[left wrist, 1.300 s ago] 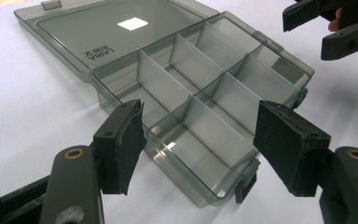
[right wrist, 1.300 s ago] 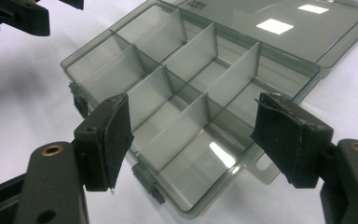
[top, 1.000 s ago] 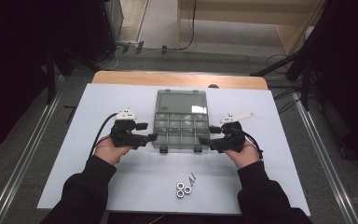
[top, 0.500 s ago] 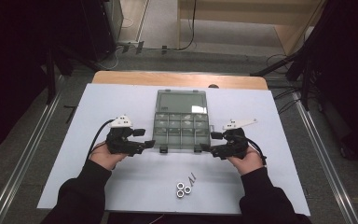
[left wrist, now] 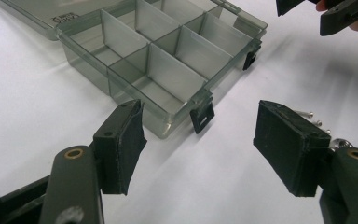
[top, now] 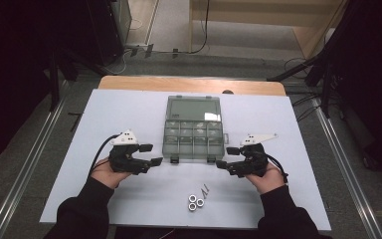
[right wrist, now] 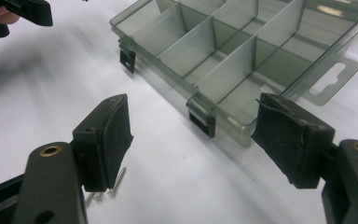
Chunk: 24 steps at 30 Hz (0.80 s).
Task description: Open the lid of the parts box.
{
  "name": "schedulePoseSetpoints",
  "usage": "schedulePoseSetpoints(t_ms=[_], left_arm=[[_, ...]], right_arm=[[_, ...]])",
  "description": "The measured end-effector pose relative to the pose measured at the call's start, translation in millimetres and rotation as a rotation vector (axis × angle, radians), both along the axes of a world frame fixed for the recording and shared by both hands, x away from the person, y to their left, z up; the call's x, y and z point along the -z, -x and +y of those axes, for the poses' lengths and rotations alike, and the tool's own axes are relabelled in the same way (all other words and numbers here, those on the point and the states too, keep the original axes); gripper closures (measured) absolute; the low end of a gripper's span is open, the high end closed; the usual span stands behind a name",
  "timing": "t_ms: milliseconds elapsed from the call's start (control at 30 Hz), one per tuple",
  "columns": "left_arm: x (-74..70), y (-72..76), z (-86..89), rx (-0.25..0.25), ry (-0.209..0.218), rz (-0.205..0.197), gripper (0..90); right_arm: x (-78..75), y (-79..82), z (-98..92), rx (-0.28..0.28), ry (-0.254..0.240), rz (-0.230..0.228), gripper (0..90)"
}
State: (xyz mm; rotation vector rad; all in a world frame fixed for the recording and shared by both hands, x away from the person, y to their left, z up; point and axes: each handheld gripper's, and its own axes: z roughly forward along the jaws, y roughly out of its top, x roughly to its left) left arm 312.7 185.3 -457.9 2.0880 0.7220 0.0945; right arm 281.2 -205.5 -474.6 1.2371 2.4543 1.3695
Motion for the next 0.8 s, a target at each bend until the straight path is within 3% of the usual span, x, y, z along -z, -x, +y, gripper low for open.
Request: schedulePoseSetpoints(t_ms=[800], left_arm=[[8.6, 24.6, 24.4, 0.002, -0.018, -0.014, 32.7]], right_arm=[[6.2, 21.2, 6.7, -0.028, 0.002, 0.021, 26.3]])
